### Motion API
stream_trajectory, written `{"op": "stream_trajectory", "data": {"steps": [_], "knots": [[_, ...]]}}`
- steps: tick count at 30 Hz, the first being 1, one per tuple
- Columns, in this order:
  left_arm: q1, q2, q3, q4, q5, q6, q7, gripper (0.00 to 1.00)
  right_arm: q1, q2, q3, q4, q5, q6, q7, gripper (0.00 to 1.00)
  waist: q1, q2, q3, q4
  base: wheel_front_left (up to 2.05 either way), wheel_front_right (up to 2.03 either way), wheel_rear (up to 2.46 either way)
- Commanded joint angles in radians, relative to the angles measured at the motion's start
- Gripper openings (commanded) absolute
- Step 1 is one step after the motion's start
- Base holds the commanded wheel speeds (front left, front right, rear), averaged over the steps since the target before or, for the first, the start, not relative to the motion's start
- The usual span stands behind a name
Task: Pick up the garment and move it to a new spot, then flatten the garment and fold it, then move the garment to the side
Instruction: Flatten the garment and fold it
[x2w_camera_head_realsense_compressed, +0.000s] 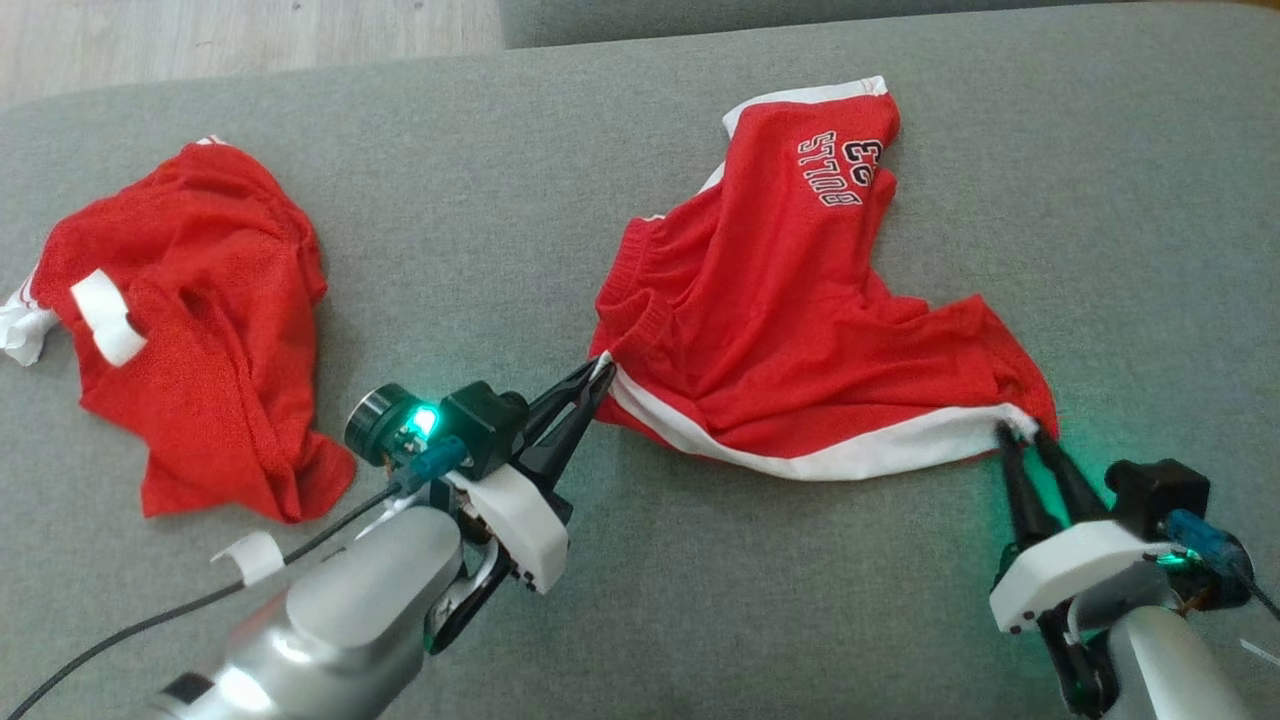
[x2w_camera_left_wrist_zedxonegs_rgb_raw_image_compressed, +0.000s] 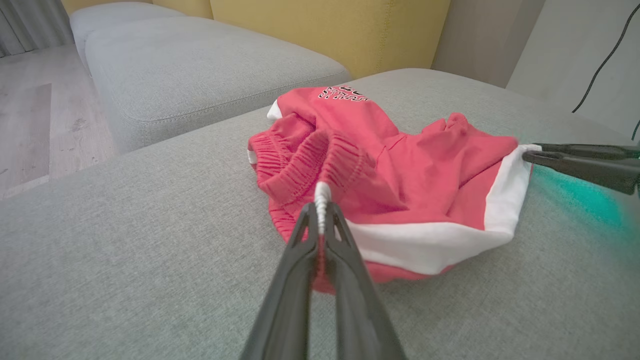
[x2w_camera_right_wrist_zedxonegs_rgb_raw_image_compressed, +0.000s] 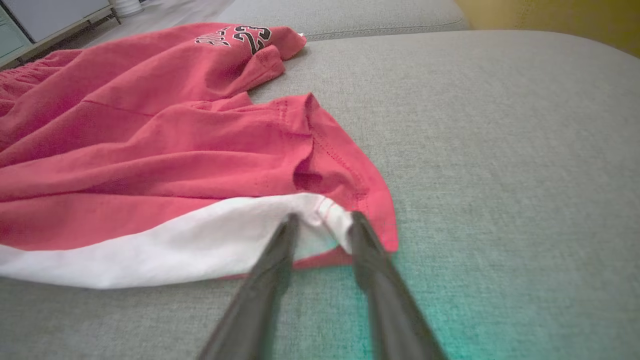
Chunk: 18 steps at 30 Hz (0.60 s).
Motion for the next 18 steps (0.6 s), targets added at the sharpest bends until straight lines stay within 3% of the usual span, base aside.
{"op": "stream_trajectory", "data": {"steps": [1, 11, 18], "knots": [[-0.032, 0.027, 0.033, -0.019, -0.01, 0.007, -0.005, 0.0, -0.013, -0.02, 0.028, -0.03, 0.005, -0.001, -0.008, 0.0, 0.0, 0.0, -0.002, 0.0, 0.0, 0.0, 0.0], [-0.016, 0.045, 0.044, -0.011, -0.025, 0.017, -0.015, 0.0, 0.001, -0.039, 0.051, -0.055, 0.02, -0.001, -0.022, 0.0, 0.0, 0.0, -0.026, -0.008, 0.0, 0.0, 0.0], [-0.008, 0.082, 0.087, -0.035, -0.038, 0.043, -0.034, 0.0, 0.002, -0.075, 0.086, -0.153, 0.058, -0.001, -0.07, 0.0, 0.0, 0.0, -0.06, -0.014, 0.0, 0.0, 0.0]]}}
